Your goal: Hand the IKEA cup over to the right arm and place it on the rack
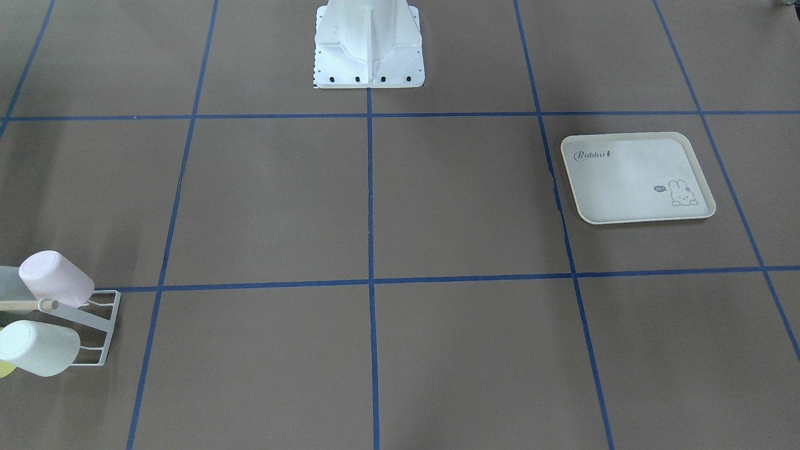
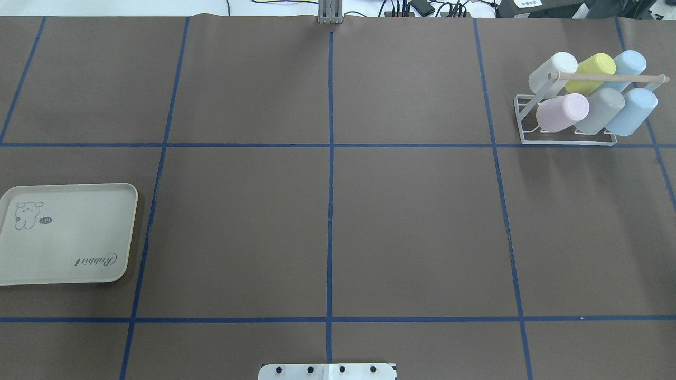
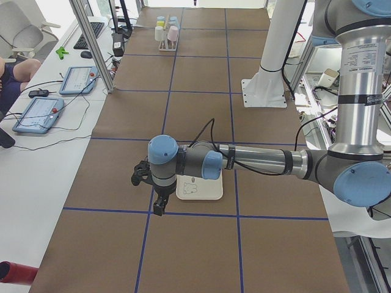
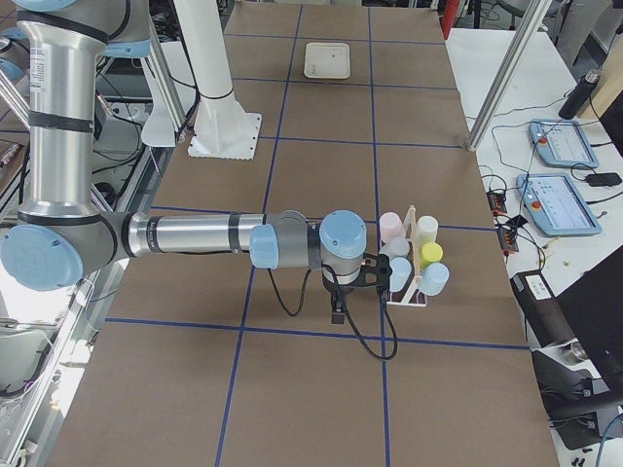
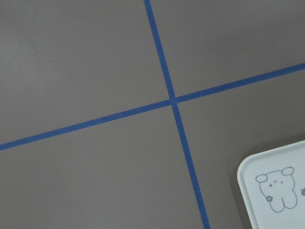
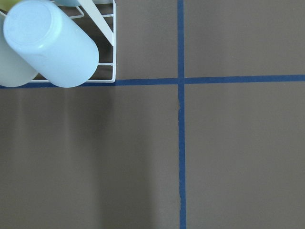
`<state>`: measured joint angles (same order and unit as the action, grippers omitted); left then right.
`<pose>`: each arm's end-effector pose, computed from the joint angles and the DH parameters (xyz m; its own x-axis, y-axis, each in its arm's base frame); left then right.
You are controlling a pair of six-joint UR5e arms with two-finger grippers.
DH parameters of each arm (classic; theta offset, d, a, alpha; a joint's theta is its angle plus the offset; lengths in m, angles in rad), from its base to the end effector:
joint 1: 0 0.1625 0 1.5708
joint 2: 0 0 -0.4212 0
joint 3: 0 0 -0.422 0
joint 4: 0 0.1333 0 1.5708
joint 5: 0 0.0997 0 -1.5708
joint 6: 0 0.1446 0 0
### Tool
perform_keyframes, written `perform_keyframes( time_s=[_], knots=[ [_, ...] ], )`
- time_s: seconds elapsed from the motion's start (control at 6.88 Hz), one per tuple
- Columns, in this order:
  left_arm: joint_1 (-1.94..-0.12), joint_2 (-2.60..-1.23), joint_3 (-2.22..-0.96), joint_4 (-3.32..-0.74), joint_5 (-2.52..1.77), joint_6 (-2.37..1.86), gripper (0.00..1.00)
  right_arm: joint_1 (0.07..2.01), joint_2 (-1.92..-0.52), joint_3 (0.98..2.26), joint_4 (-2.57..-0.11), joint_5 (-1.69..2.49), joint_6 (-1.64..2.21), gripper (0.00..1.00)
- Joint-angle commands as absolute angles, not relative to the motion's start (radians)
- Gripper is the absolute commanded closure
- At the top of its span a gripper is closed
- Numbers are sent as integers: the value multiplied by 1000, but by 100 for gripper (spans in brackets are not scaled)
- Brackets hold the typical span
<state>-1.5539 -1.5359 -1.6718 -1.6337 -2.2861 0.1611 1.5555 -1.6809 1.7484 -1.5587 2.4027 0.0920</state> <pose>-0.0297 -0.5199 0.6510 0.7409 0.2549 -0.6213 -0.1374 0.9631 0.2313 0.0190 -0.4822 0.6418 0.6711 0.0228 0.7411 -0.0466 0.9988 0.0115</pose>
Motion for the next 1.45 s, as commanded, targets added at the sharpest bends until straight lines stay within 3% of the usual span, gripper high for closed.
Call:
perform_keyframes(
  time_s=[0.0,1.31],
  knots=[
    [-1554,-1537,-1672,-1634,-2286,161,0,1555,-1681,1747,-1557,2402,92,0],
    [-1554,-1542,-1674,-1632,-2305,-18,0,1555,-1677,1743,-1559,2401,92,0]
  ],
)
